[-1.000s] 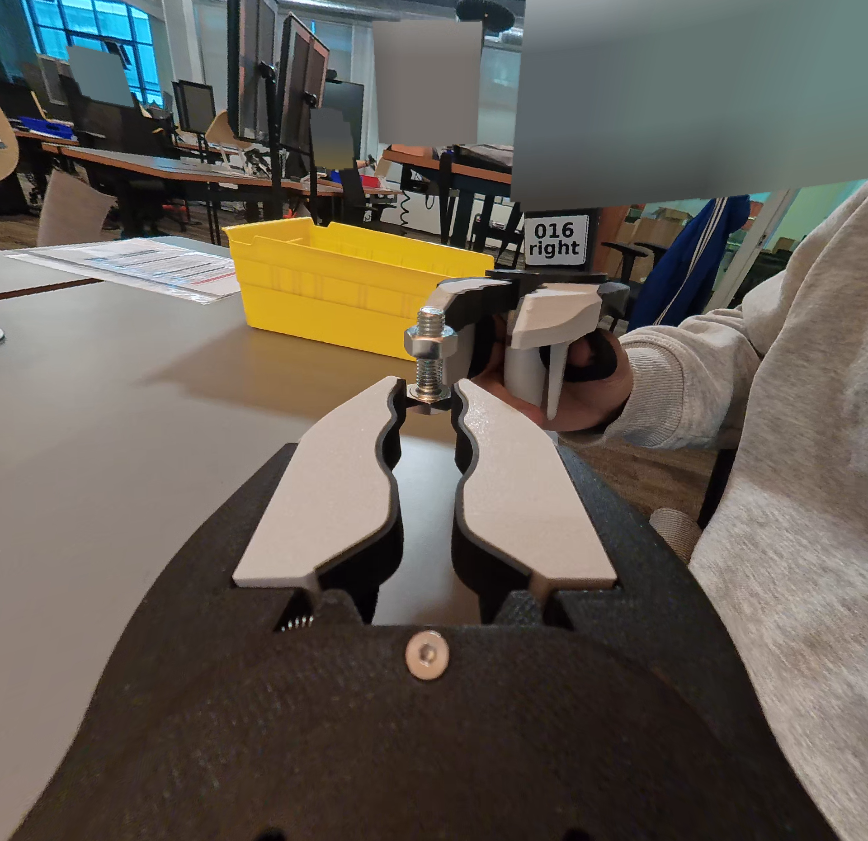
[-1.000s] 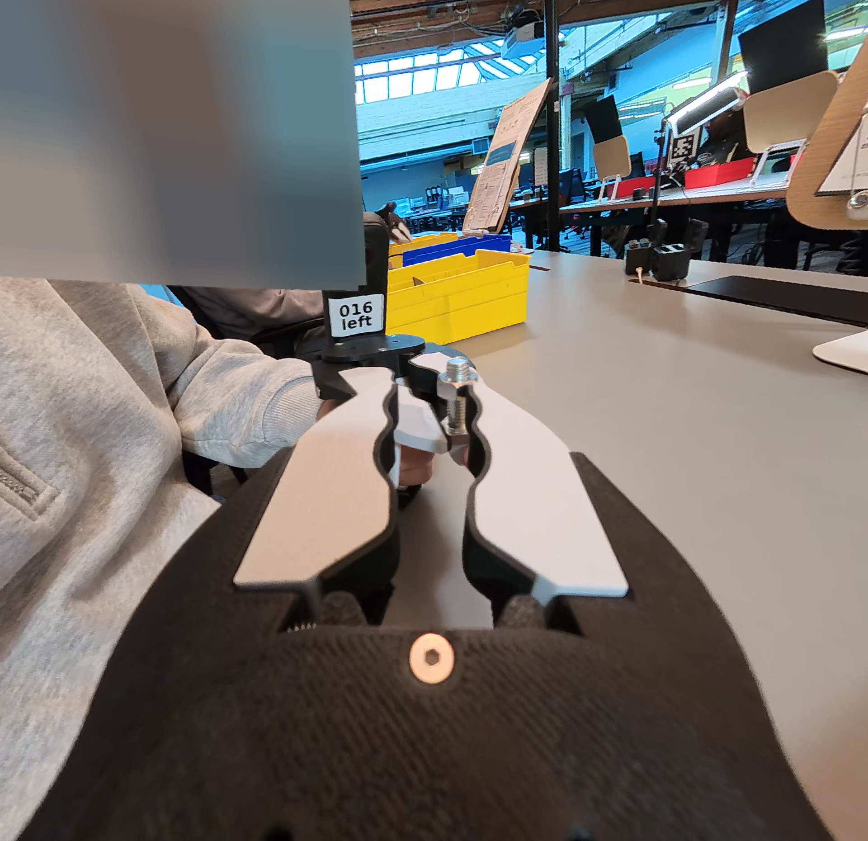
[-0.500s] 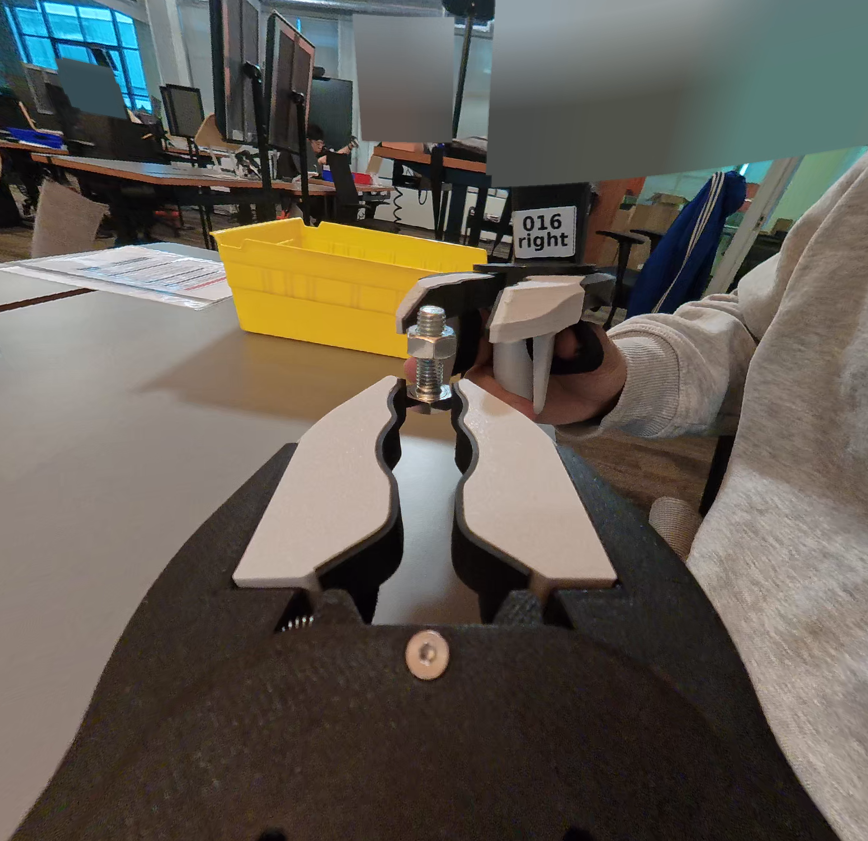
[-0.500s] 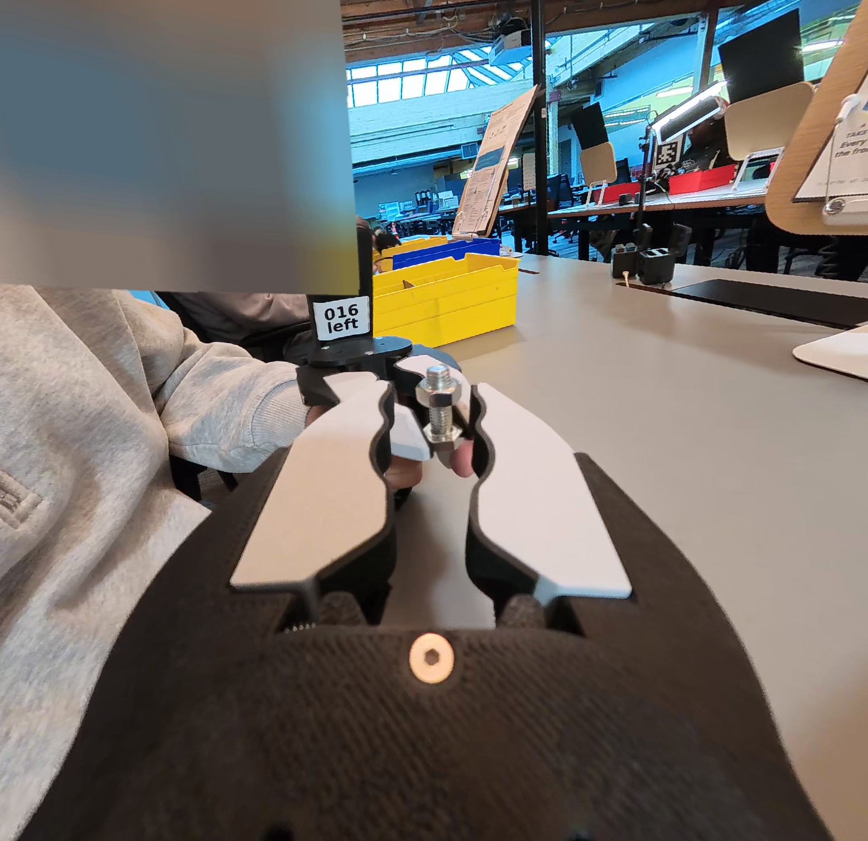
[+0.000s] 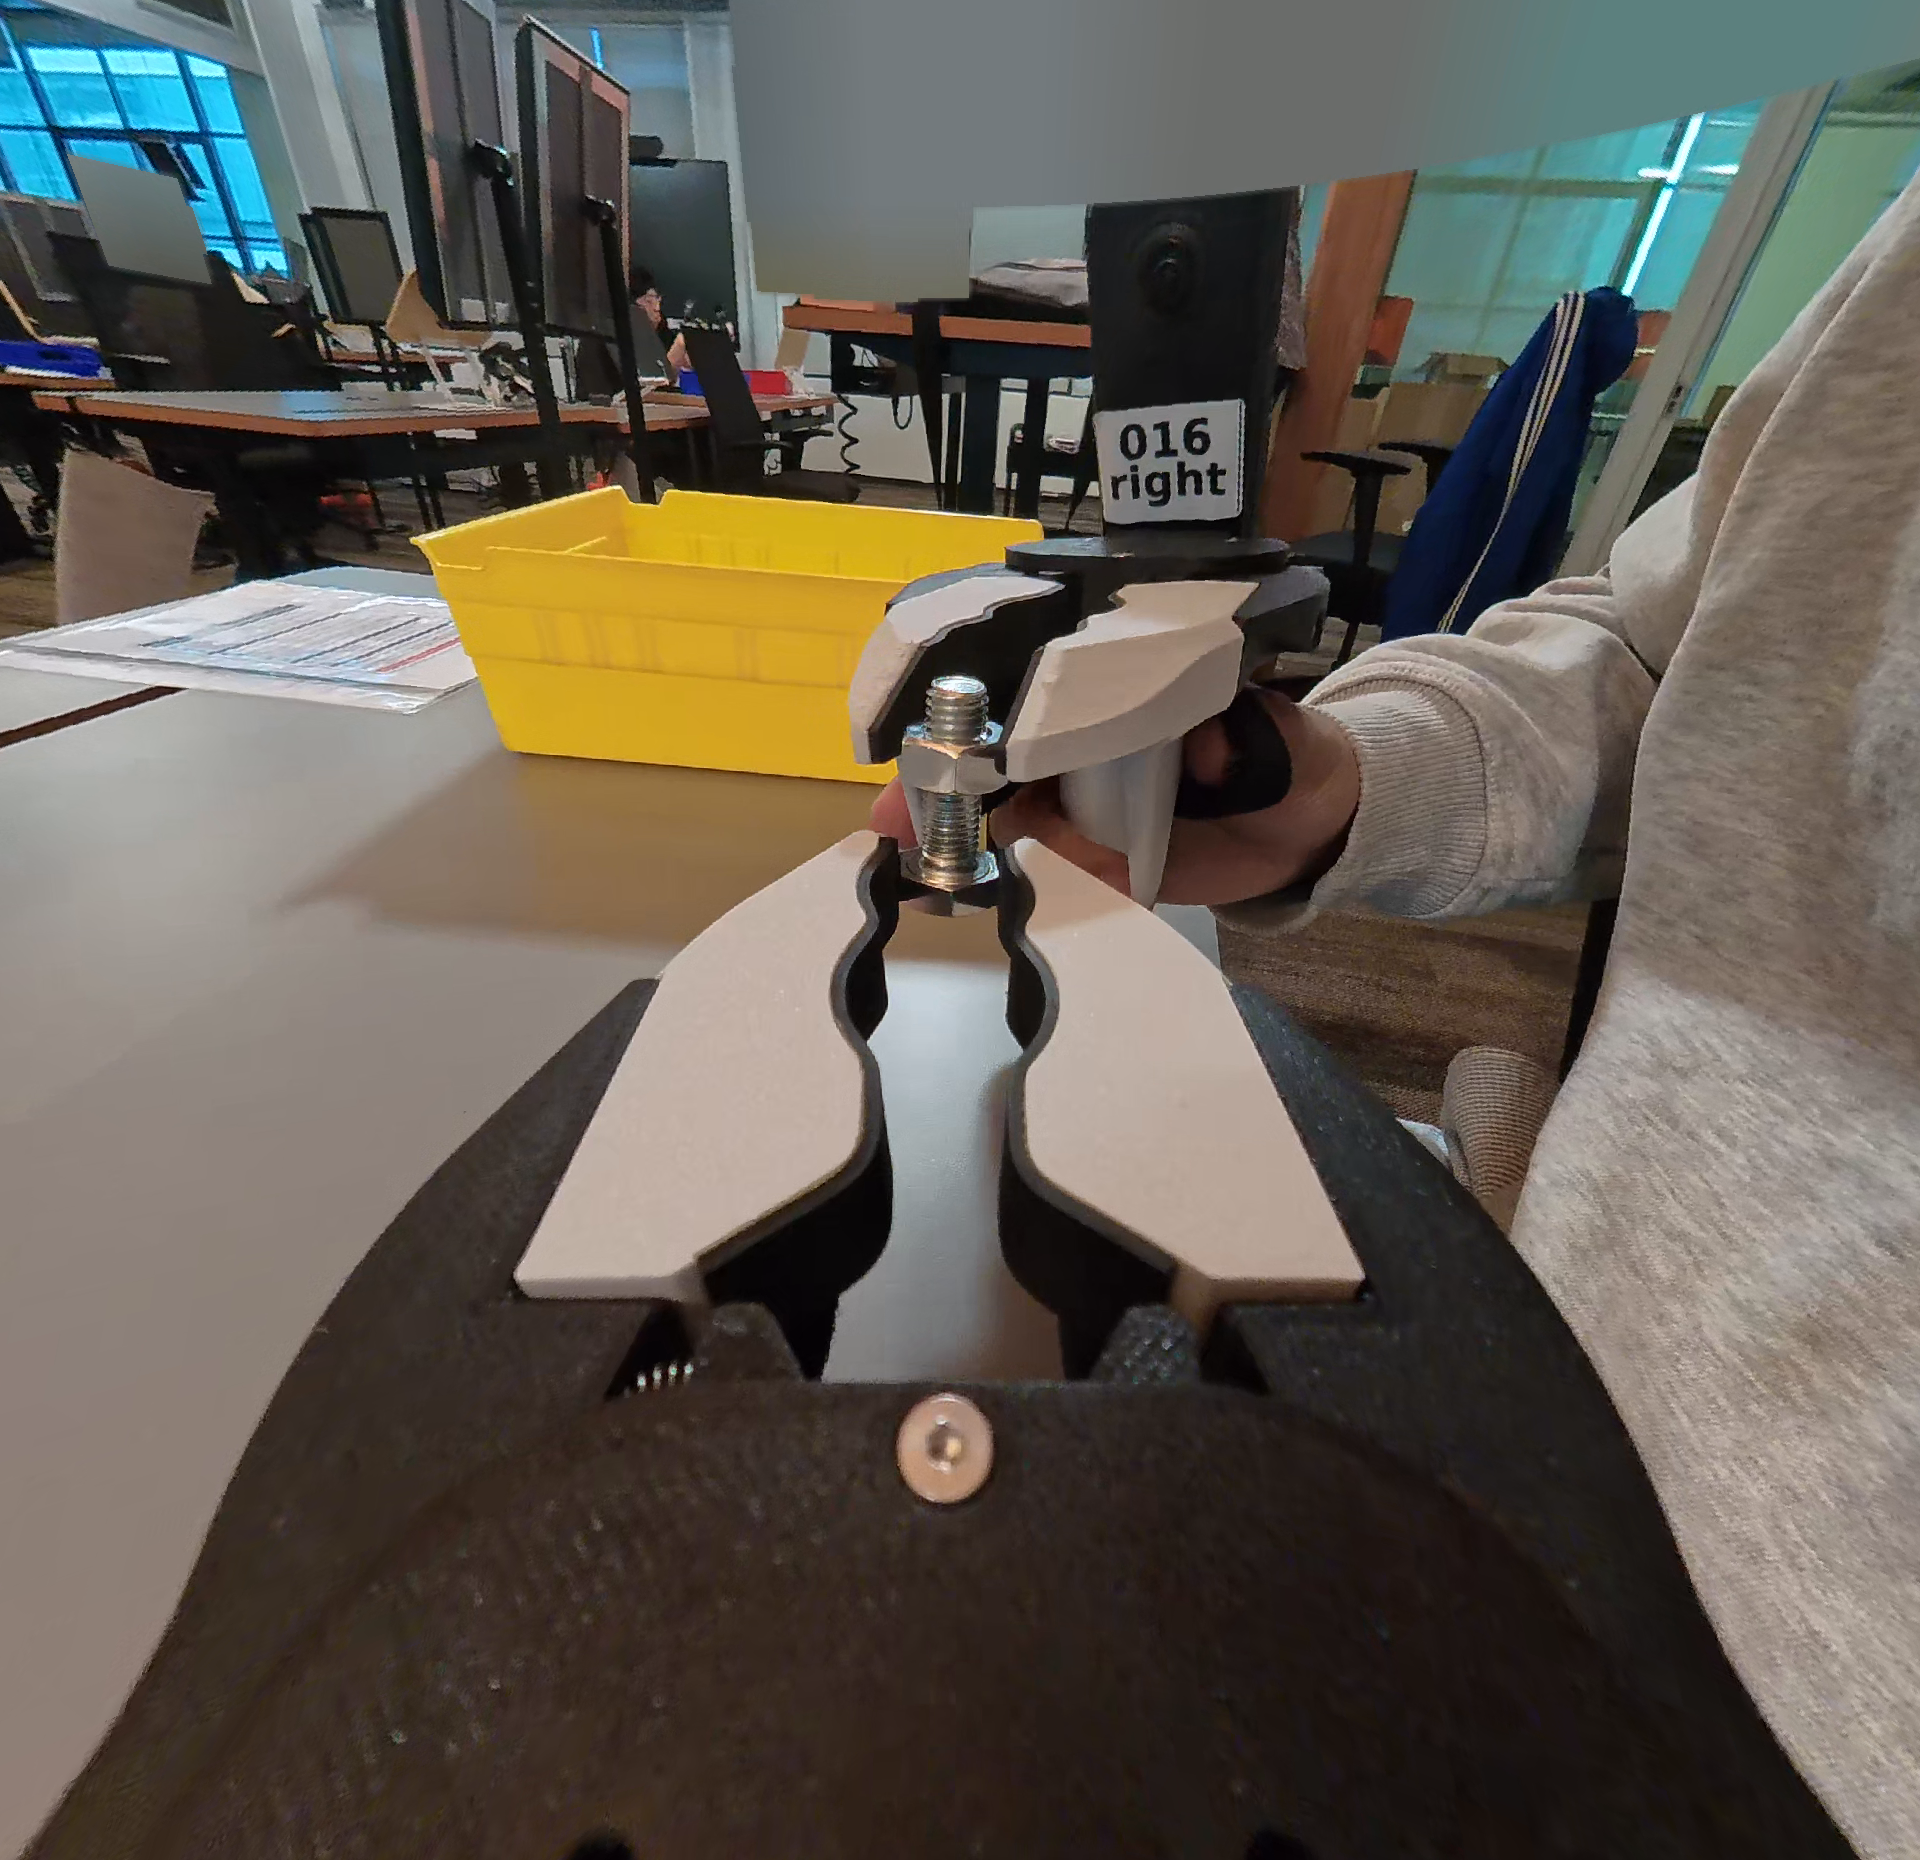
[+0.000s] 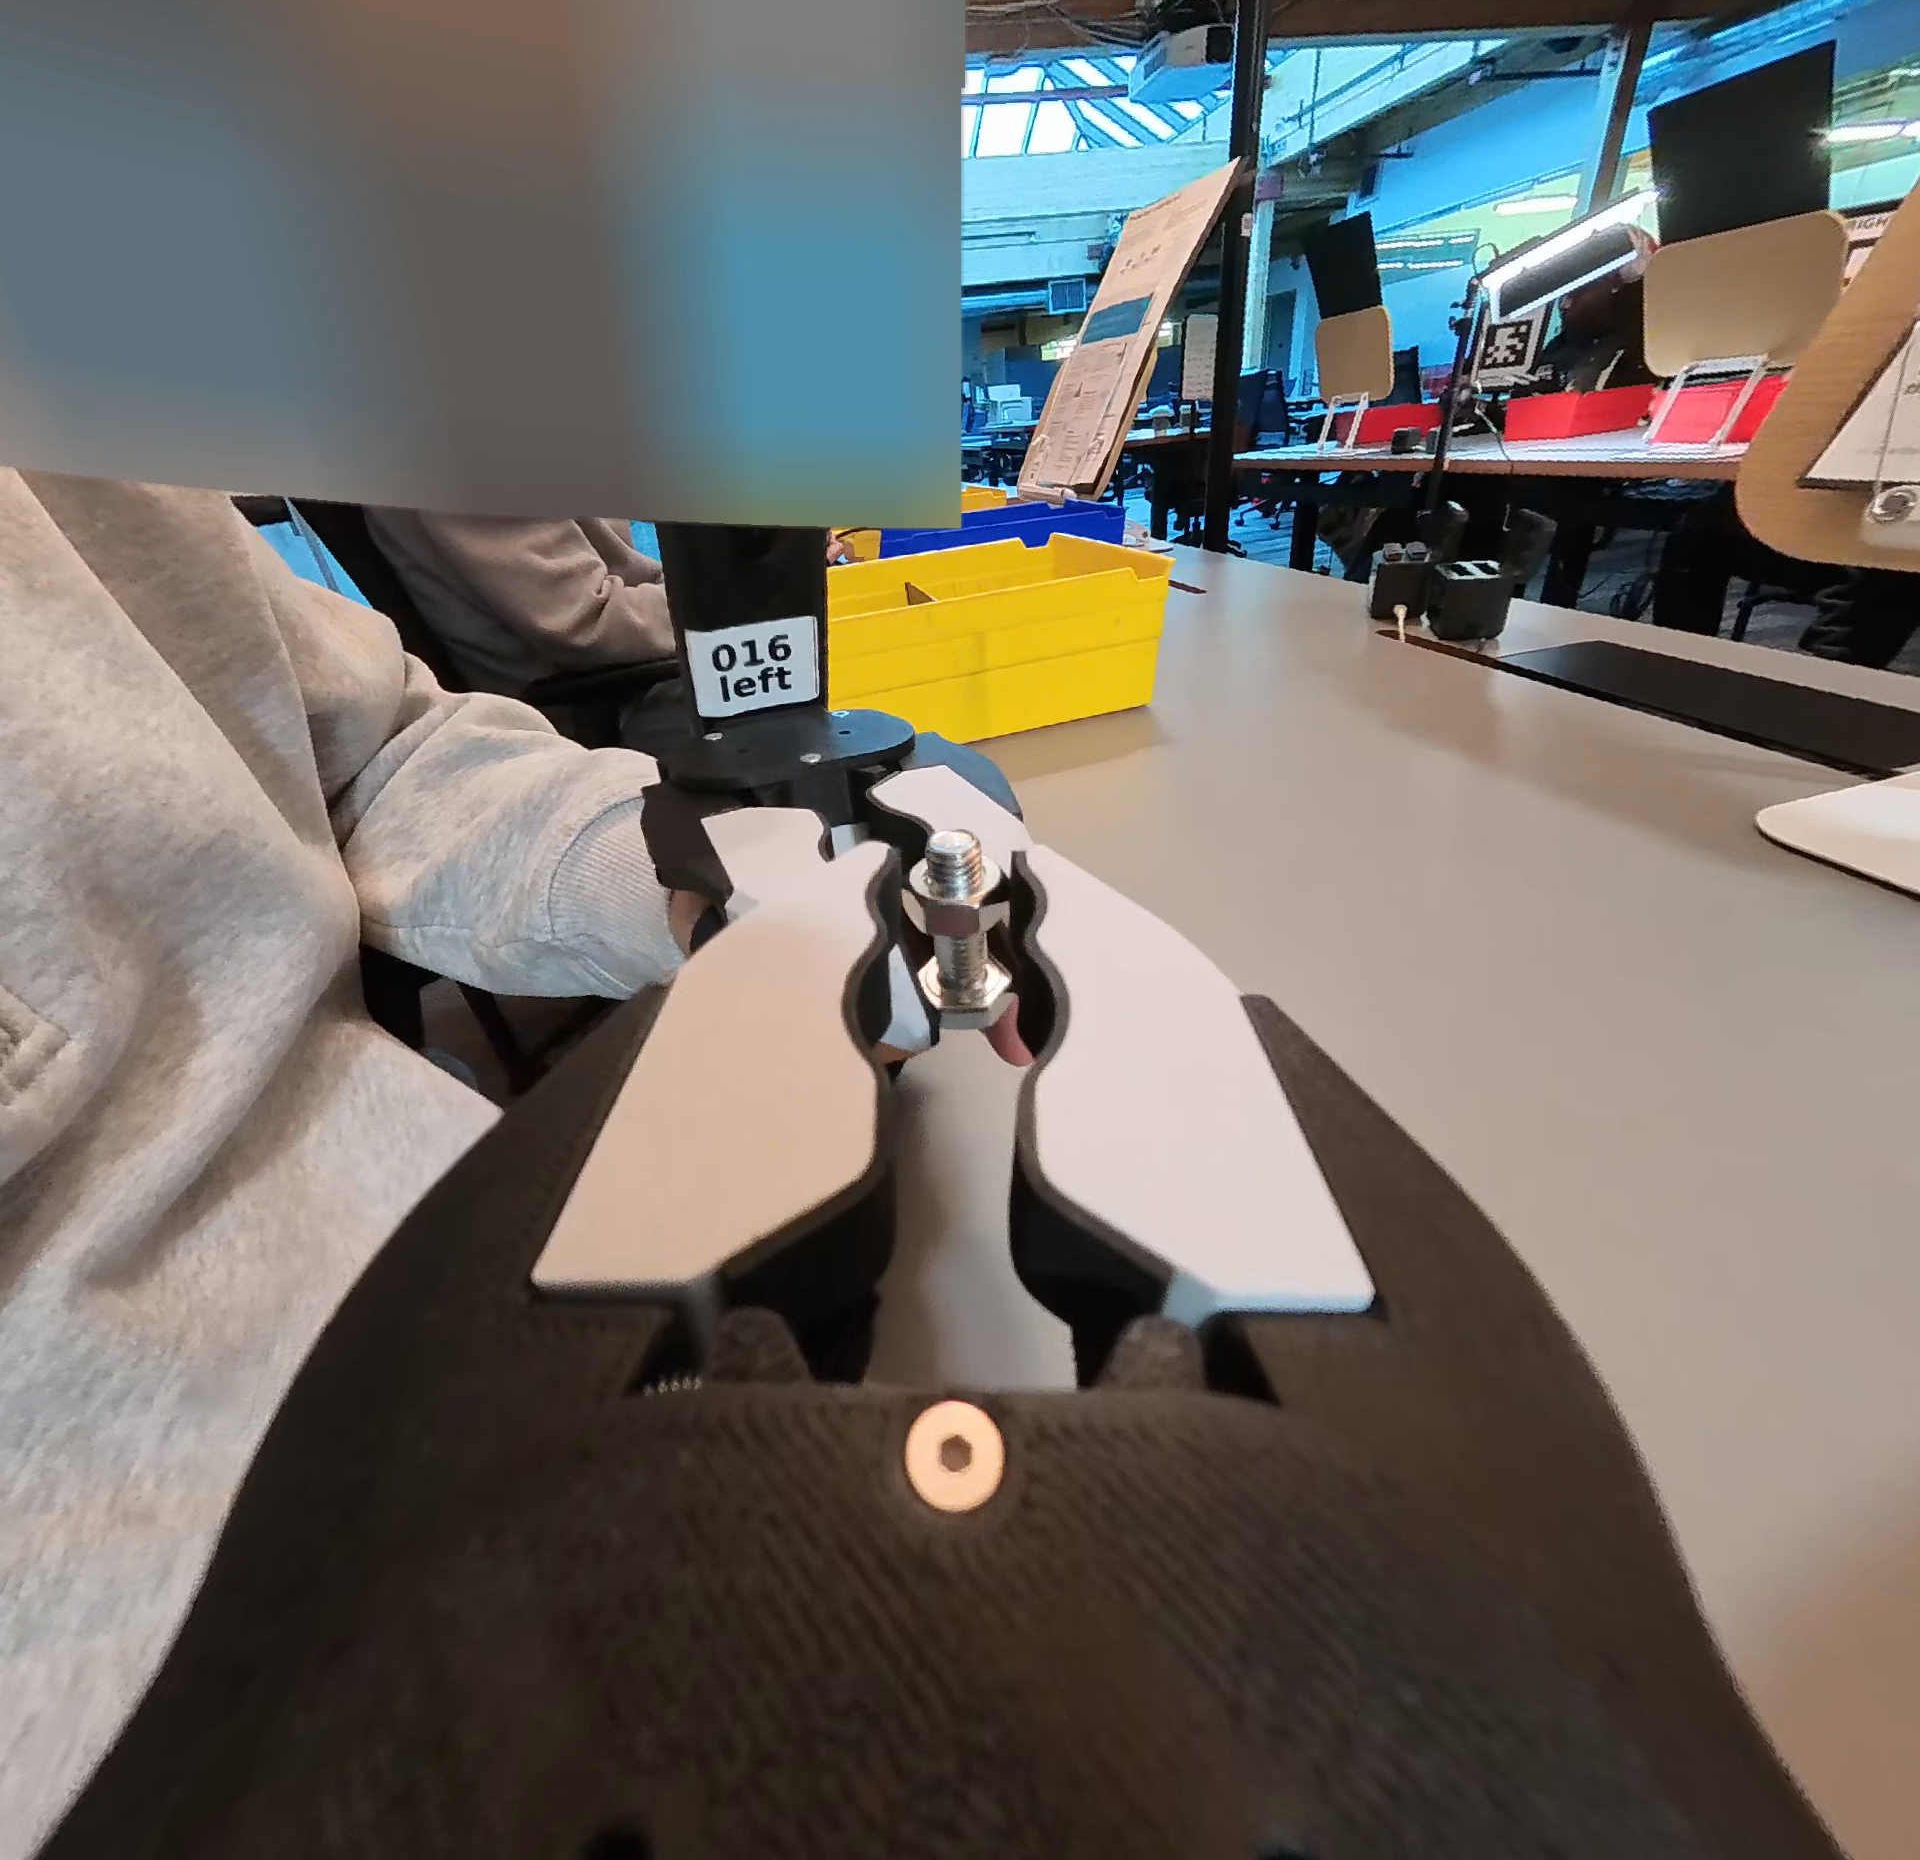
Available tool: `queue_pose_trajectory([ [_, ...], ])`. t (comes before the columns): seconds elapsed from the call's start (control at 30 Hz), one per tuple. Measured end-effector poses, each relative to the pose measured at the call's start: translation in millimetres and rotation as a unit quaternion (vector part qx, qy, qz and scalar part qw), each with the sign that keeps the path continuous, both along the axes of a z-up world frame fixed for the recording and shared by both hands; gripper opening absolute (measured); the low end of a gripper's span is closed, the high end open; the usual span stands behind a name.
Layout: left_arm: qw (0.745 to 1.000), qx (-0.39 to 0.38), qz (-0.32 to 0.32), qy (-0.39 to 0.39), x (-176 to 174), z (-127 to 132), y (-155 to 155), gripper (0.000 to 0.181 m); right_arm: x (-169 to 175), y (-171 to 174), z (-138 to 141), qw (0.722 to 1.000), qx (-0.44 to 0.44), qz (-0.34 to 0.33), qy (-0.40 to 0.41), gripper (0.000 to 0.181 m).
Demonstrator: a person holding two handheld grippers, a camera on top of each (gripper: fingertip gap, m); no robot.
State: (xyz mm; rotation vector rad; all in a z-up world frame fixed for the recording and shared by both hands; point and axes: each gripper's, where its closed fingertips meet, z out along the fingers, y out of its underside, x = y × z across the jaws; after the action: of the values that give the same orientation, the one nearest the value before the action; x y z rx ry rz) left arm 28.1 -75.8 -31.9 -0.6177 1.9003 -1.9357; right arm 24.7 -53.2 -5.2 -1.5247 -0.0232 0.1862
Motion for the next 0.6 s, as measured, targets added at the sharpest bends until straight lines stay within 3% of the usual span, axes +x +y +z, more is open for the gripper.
queue_pose_trajectory([
  [0.53,1.0,-0.003,0.005,0.005,2.0,-0.2,0.8,0.018,3.6,1.2,-0.2,1.0,-0.01,-0.015,-0.008,0.019],
  [0.6,1.0,-0.009,0.007,0.008,2.8,0.4,1.1,0.028,4.0,1.1,0.6,1.0,-0.009,-0.016,-0.008,0.019],
])
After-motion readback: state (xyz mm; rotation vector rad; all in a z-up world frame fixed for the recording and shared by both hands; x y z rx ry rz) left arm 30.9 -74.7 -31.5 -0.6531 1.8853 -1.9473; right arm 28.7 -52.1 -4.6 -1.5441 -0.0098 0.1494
